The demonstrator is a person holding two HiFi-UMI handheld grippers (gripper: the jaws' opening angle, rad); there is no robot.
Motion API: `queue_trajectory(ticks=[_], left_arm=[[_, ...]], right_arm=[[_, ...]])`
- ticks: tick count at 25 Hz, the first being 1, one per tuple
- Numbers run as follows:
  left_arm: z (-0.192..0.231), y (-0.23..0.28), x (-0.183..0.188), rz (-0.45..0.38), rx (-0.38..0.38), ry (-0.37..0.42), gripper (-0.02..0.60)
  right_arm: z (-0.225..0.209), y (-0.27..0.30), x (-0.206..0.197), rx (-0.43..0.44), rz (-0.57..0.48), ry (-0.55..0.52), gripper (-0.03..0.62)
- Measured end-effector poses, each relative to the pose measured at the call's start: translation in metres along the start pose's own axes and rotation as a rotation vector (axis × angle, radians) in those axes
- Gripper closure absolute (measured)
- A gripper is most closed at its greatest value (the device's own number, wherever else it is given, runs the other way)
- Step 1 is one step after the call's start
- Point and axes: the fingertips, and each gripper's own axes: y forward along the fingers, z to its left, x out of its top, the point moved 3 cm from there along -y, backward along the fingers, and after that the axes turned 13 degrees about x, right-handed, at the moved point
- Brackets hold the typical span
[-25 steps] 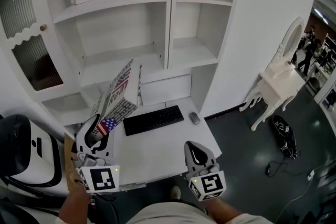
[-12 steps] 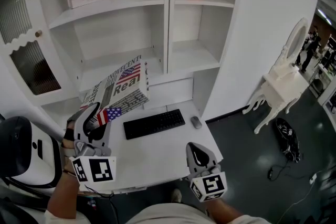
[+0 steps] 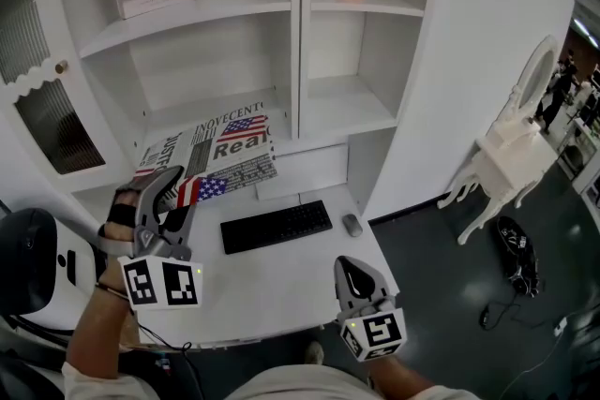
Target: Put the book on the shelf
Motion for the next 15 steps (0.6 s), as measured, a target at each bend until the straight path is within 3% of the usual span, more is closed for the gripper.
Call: queue_trajectory(ticks=[8, 15], left_arm=[[0.009, 0.037, -0.002, -0.001, -0.077, 0.116, 0.428], [0.012, 0.07, -0.013, 0.025, -0.137, 0.105, 0.428]], right_arm=[[-0.01, 0.005, -0.007, 0.003, 0.015, 0.011, 0.591], [-0.02, 0.006, -0.011, -0.011, 0.022, 0.02, 0.591]])
